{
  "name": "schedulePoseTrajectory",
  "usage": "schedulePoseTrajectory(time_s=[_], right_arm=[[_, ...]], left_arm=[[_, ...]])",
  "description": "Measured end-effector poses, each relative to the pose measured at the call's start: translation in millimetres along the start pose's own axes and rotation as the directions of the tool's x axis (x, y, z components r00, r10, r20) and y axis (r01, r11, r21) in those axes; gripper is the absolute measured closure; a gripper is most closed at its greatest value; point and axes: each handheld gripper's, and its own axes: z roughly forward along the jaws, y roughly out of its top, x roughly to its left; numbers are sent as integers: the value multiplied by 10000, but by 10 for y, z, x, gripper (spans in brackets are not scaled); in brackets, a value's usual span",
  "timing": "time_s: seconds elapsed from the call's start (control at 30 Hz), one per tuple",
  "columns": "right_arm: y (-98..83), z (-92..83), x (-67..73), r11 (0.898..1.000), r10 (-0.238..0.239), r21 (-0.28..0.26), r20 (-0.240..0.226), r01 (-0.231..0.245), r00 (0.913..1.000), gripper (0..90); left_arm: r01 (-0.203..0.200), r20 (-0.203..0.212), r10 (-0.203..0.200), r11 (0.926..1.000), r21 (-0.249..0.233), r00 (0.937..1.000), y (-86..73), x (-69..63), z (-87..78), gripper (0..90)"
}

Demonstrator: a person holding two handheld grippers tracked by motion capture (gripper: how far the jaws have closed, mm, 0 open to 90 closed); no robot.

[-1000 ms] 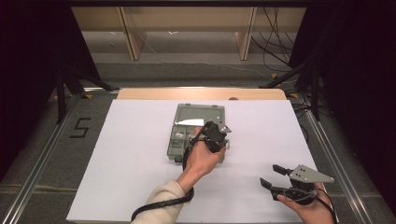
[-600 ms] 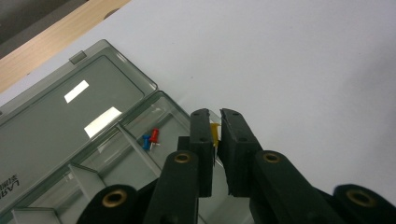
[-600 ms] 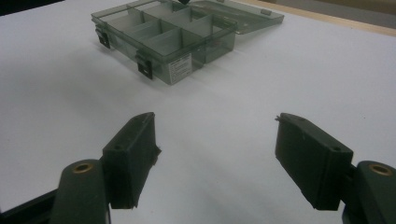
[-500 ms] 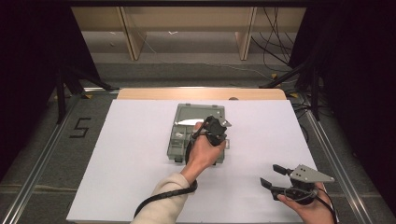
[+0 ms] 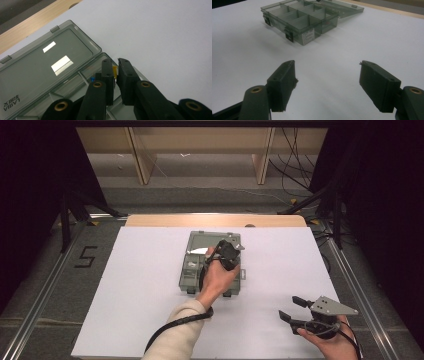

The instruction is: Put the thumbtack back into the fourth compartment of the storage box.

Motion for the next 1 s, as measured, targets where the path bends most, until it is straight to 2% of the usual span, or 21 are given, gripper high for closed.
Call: schedulePoseTrajectory(time_s=[0.17,0.23,0.33,0.37,0.43,0.47,0.53,0.6,0.63,0.67,0.7,0.73,0.8,0.83,0.87,0.93,0.97,1.0], right_arm=[[-8,19,-5,9997,-43,-237,-8,43,10000,299],[-9,20,-7,9997,-54,-243,-3,54,10000,299],[-9,19,1,9999,61,-162,-67,-62,10000,299],[-9,20,-7,9997,-57,-254,0,57,10000,299],[-9,19,-8,9997,-47,-252,-10,47,10000,299],[-7,9,-9,9999,-75,-144,34,76,10000,299],[-9,10,-9,9999,-69,-143,31,69,10000,299],[-9,9,-9,9999,-58,-143,30,58,10000,299],[-9,8,-11,9998,-82,-165,40,83,10000,299],[-6,-3,1,9998,178,-44,-76,-178,9998,299],[-7,-9,-9,9999,118,-10,-52,-118,9999,299],[-9,-12,-9,9998,191,85,-64,-190,9998,299],[-19,9,-22,9998,149,-108,-31,-149,9999,299],[-20,8,-18,9997,241,-77,-50,-241,9997,299],[-20,9,-21,9998,177,-110,-20,-177,9998,299],[-17,5,-28,9998,-20,-203,61,21,10000,299],[-14,-9,-26,9999,-38,-99,127,39,9999,299],[-16,-2,-24,9998,-8,-188,129,11,9999,299]], left_arm=[[53,-112,-53,10000,8,9999,6,-7,33,827],[92,-134,-93,9999,-78,9999,6,2,57,827],[30,-175,-29,10000,74,9998,11,23,82,827],[62,-185,-61,10000,68,9998,10,22,88,827],[-53,-209,56,9999,148,9998,8,34,108,824],[42,-229,-40,9999,107,9997,4,33,122,821],[-17,-130,18,10000,71,9999,0,46,142,798],[390,115,-387,9988,-288,9992,-4,48,143,675],[483,129,-477,9975,-507,9988,0,51,118,583],[543,129,-536,9961,-702,9985,6,42,81,522],[527,145,-517,9954,-804,9986,7,39,53,473],[500,191,-484,9941,-959,9986,5,36,13,438],[518,125,-506,9907,-1258,9986,-12,35,-79,367],[364,106,-353,9918,-1226,9993,-19,47,-117,330],[476,136,-462,9893,-1382,9988,-36,47,-165,315],[257,75,-249,9898,-1400,9997,-71,78,-260,260],[302,76,-294,9895,-1413,9995,-89,88,-296,235],[254,68,-247,9868,-1596,9997,-120,108,-338,221]])
